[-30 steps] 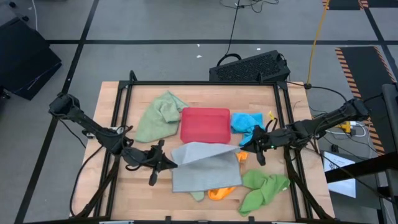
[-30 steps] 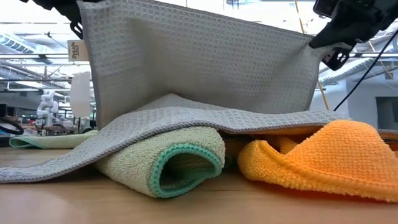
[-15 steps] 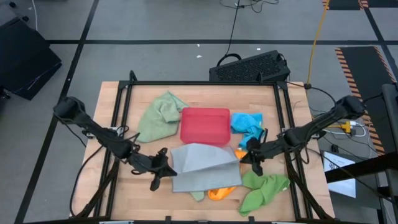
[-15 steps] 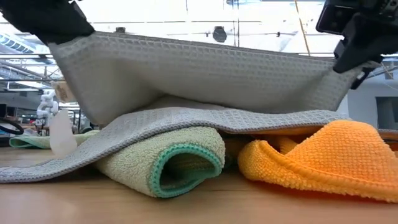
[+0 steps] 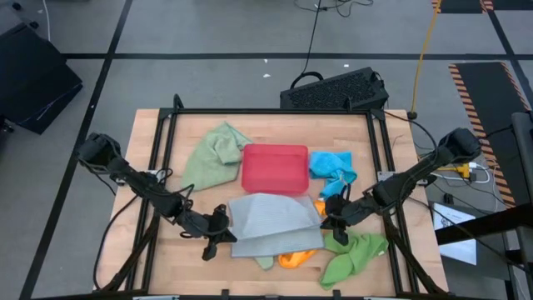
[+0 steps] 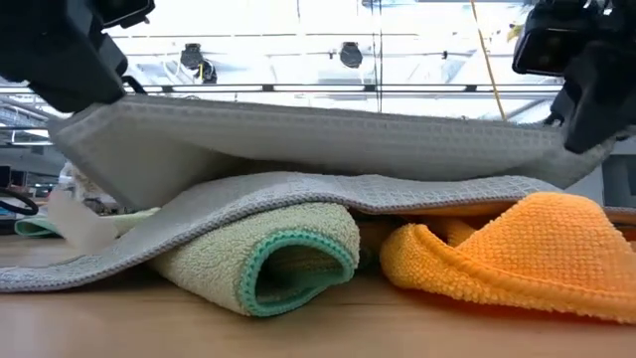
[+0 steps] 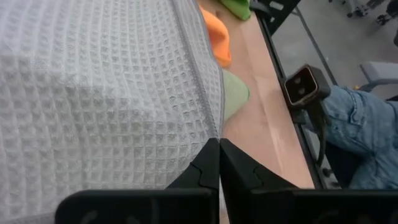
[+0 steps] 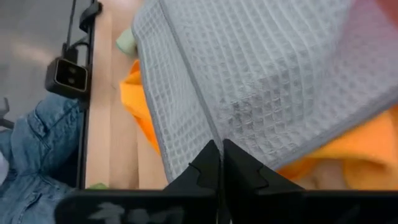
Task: Fold microfiber towels
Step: Fold the gray microfiber cloth
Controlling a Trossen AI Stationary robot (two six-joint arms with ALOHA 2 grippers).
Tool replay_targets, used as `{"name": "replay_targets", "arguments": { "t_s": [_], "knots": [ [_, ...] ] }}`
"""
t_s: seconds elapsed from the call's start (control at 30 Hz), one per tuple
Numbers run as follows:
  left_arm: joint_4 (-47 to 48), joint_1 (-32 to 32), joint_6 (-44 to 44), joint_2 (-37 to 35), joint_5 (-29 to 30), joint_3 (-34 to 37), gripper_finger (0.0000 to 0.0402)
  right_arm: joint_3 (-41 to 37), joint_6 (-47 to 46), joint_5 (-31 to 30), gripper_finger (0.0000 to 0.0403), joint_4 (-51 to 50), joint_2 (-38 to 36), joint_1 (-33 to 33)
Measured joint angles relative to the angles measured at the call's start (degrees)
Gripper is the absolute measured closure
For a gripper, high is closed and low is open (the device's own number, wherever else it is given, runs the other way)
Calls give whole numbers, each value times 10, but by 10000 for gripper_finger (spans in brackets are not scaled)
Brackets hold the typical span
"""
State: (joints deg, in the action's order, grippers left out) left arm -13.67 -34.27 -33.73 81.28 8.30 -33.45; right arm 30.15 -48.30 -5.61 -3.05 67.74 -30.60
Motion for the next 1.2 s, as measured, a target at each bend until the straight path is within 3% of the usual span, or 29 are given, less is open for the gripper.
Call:
{"name": "replay_targets", "arguments": {
  "t_s": [0.3, 0.5, 0.73, 0.83, 1.03, 1.2],
  "knots": [
    [-1, -11, -17, 1, -1, 0, 386, -1, -17, 2, 324, 20, 27, -23],
    [-20, -21, -39, 1, 4, 0, 322, -1, -25, 0, 298, 26, 30, -34],
    [-69, -37, -15, 1, 11, 0, 252, -1, -27, 0, 297, 51, 30, -42],
    [-66, -52, -13, 1, 45, 0, 244, 0, -38, -8, 297, 49, 30, -55],
    [0, -110, -37, 2, 165, 0, 243, 0, -83, -70, 297, 54, 68, -107],
    [1, -158, -40, 23, 247, -1, 243, 0, -140, -132, 297, 52, 103, -147]
  ]
}}
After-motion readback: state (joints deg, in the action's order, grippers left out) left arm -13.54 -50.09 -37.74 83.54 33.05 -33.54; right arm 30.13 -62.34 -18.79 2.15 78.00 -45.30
